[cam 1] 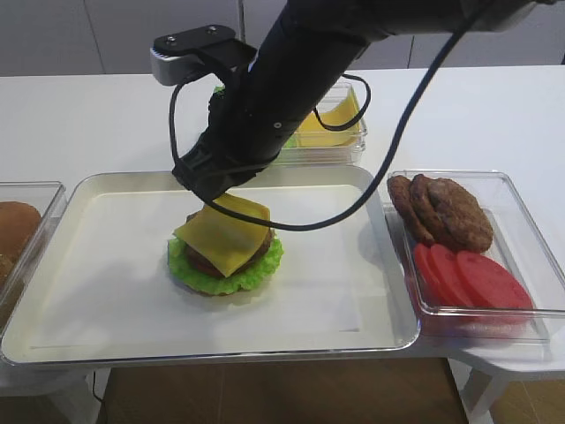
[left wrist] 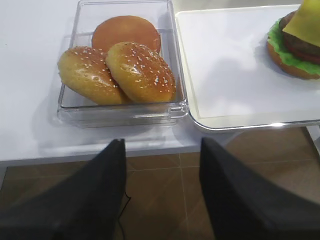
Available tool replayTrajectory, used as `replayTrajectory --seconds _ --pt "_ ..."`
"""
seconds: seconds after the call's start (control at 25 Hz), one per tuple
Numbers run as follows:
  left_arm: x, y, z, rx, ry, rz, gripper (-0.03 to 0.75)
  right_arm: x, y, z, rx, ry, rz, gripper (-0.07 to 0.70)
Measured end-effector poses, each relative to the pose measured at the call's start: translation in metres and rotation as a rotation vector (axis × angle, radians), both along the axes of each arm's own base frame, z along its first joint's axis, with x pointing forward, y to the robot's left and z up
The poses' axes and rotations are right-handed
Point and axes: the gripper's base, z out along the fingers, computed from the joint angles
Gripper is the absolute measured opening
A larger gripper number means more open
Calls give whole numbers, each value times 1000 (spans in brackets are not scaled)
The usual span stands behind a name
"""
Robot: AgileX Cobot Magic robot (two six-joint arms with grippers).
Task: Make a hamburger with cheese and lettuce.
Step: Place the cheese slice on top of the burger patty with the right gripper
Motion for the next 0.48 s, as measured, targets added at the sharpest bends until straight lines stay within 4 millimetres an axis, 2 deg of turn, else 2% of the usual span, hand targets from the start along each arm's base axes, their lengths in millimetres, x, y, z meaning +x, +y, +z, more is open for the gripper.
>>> replayTrajectory --seconds 0.48 --pt "0 0 0 0 0 0 358 4 -2 -1 -38 -67 22 6"
